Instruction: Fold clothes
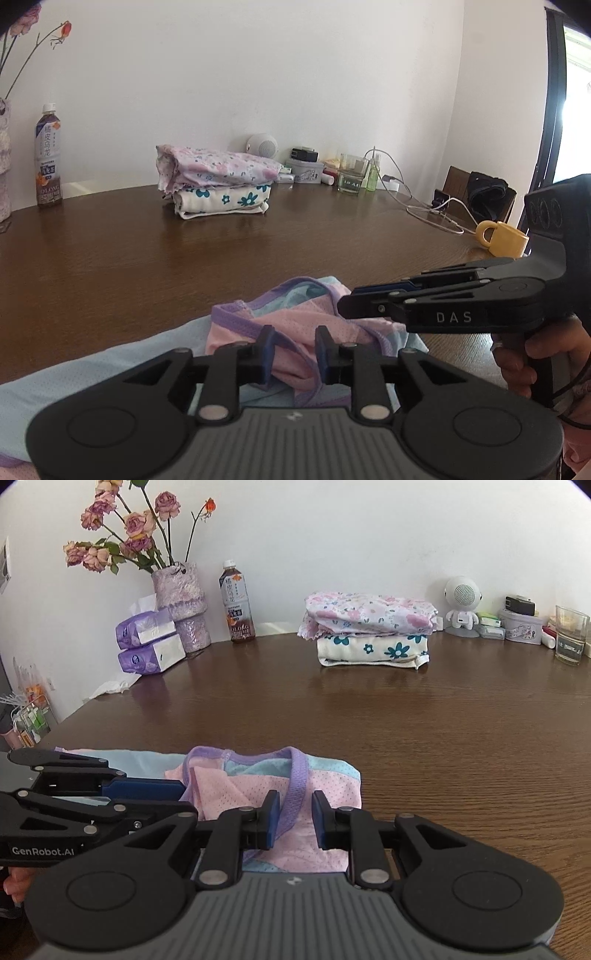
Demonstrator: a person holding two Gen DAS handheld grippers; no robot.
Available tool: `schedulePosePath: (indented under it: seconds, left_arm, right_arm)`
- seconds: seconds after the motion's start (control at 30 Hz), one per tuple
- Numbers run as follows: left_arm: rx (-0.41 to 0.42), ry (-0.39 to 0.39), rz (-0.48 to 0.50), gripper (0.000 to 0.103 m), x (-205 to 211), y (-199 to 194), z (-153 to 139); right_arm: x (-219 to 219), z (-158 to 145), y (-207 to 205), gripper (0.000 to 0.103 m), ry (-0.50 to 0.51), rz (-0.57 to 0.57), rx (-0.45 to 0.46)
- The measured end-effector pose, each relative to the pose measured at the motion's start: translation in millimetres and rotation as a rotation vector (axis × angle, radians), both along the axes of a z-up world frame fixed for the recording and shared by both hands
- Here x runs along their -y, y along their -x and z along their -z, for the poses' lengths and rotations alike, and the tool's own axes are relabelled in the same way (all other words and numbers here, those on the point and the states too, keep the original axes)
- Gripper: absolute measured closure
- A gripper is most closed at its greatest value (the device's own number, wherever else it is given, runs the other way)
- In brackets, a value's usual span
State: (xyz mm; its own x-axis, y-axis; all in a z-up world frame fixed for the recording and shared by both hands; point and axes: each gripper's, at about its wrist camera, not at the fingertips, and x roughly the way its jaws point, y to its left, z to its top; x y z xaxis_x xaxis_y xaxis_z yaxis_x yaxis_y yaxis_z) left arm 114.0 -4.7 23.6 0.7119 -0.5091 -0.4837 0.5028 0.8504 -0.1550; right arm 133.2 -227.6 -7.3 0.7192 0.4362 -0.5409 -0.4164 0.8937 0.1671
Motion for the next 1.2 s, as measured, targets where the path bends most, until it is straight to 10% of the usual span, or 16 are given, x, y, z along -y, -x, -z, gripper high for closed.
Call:
schedulePosePath:
  seconds: [0.6, 0.8, 0.87, 1.2]
  left_arm:
    - [-0.042, -0.004, -0.018, 0.073, 4, -8, 7]
    - [0.052, 0.057, -0.042, 0.014, -9, 12, -2]
    - [0.074, 0.075, -0.049, 0.010, -13, 16, -5]
    - [0.056, 0.070, -0.066, 0.009, -14, 15, -5]
  right_arm:
    - [6, 4, 29, 0.082, 0.067, -0.041, -0.022]
    - [39, -9, 35, 0.036, -0.104, 0.067, -0.004]
    - [52, -11, 33, 0.021, -0.152, 0.103, -0.016]
    - [63, 1, 20, 0.015, -0.256, 0.148, -0.099]
